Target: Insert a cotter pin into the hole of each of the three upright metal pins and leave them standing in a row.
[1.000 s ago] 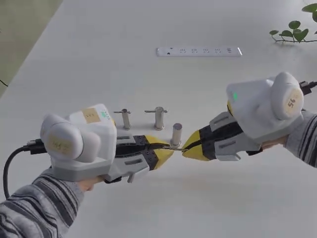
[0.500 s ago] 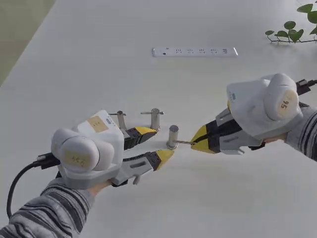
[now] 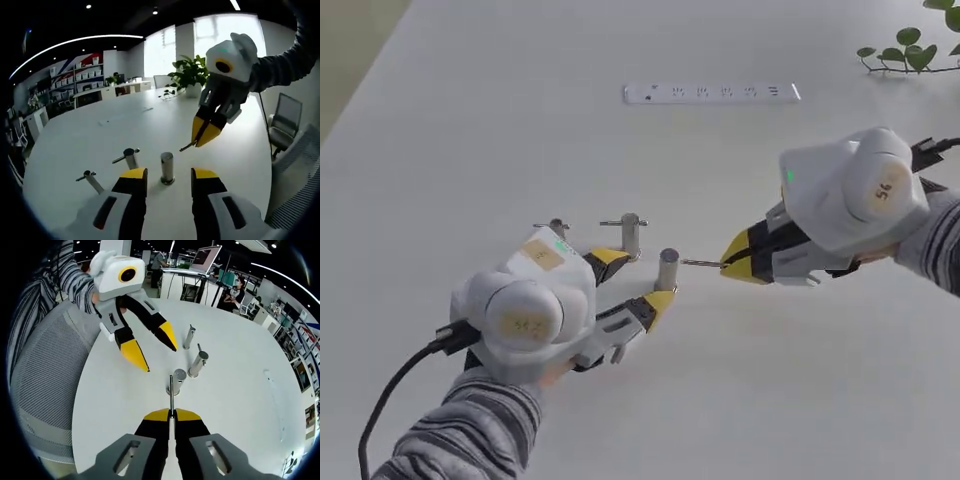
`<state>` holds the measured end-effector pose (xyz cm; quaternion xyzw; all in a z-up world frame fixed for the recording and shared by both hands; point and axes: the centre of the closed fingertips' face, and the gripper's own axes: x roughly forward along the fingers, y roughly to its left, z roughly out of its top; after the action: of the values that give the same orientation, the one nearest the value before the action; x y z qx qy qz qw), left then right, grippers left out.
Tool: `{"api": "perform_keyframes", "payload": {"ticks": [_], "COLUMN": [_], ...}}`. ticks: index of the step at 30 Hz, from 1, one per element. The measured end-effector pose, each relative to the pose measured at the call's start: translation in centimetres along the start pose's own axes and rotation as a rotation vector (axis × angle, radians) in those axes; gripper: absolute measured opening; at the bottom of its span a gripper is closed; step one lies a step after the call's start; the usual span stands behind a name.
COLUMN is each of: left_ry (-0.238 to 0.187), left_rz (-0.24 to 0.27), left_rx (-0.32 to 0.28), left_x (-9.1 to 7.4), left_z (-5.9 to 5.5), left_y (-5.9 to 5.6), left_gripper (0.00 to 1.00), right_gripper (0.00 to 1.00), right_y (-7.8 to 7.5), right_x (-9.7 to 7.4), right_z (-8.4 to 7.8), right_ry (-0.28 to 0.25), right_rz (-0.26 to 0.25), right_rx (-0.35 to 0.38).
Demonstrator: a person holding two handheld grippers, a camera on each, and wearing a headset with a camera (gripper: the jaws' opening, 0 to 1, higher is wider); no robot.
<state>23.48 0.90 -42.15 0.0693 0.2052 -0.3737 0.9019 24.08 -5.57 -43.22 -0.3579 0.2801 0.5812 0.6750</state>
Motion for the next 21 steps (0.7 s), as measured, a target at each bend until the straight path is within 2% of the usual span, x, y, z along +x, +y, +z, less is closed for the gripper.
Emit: {"api": "perform_keyframes", "payload": {"ticks": [1,6,12,16,21], "left_ry": [-0.008,0.003,0.031,0.041,0.064], "left_rz": [0.007,0.017,0.030,0.015,0.028], "left_rx": [-0.028,-0.033,-0.043,-0.045,-0.064], "left_x": [0.2,1.1,2.2,3.0,3.8], "left_z": [0.1,-0.2,-1.1,-1.3,-1.9], "left_y": [0.1,0.3,0.5,0.1,0.4], "left_gripper": [0.32,0.30,0.27,0.25,0.22], "right_gripper": [0.00,0.00,0.00,0.00,0.00], "right_y": [0.0,-0.4,-0.7,-0.9,-1.0], "right_x": [0.0,0.4,0.8,1.0,1.2], "right_z": [-0.1,-0.9,-1.2,-1.1,-1.1], "right_ry": [0.003,0.044,0.053,0.050,0.048], "right_rz": [0.001,0.001,0.004,0.008,0.014], "right_rx": [0.001,-0.002,-0.001,-0.005,-0.007]}}
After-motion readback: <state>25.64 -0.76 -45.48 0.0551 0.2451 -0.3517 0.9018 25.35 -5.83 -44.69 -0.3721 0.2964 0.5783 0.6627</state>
